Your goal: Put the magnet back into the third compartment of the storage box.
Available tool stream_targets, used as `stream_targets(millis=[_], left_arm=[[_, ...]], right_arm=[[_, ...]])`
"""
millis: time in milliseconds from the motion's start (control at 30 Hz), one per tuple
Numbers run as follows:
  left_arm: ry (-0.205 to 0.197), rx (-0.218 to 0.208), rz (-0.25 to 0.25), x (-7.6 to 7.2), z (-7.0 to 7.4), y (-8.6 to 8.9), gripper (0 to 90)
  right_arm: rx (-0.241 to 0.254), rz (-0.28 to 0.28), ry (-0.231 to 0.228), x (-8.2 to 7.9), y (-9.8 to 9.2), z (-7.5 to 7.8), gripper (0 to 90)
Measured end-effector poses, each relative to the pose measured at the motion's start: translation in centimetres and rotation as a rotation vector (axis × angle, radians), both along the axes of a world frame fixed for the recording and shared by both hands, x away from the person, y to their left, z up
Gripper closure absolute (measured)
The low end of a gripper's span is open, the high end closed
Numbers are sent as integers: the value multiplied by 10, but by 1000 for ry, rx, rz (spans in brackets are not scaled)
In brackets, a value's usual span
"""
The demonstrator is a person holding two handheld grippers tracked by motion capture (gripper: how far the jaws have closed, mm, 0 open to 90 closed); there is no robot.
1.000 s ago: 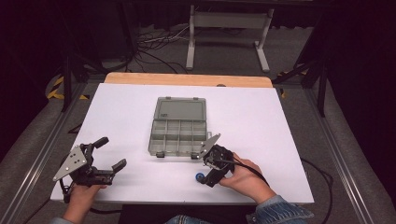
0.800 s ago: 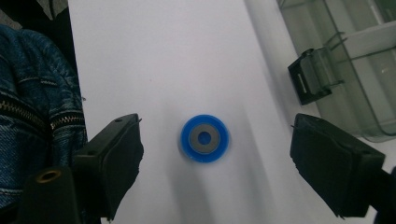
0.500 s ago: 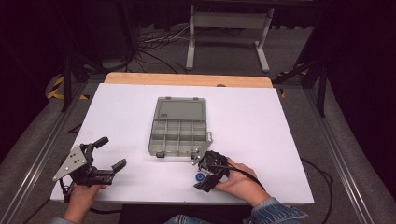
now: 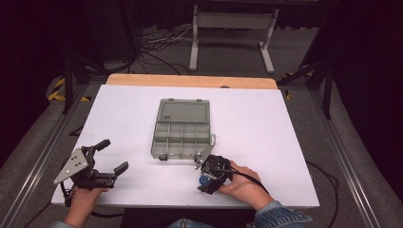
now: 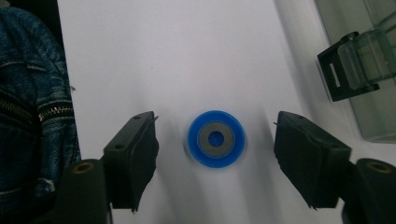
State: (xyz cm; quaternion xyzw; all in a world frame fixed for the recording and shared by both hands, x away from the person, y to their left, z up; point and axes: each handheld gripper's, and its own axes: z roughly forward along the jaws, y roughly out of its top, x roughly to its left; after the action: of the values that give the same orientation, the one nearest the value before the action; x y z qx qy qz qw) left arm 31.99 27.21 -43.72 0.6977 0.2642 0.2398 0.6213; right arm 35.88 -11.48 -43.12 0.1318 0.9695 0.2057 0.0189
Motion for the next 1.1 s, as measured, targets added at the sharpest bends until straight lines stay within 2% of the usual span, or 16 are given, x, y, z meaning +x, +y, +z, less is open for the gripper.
stream_targets(millis=[67, 200, 267, 500, 733, 1100], left_arm=[[0, 0, 0, 0, 0, 0, 3], [0, 1, 1, 0, 0, 0, 3], [0, 1, 1, 0, 0, 0, 3], [0, 0, 0, 0, 0, 0, 3], [0, 1, 1, 0, 0, 0, 3], [-1, 3, 1, 0, 0, 0, 3]], right_arm=[[-3, 0, -2, 0, 0, 0, 340], [-8, 6, -18, 0, 0, 1, 454], [-10, 7, -19, 0, 0, 1, 467], [-21, 15, -25, 0, 1, 1, 614], [-17, 8, -31, 1, 0, 3, 624], [6, 11, -32, 1, -1, 17, 623]])
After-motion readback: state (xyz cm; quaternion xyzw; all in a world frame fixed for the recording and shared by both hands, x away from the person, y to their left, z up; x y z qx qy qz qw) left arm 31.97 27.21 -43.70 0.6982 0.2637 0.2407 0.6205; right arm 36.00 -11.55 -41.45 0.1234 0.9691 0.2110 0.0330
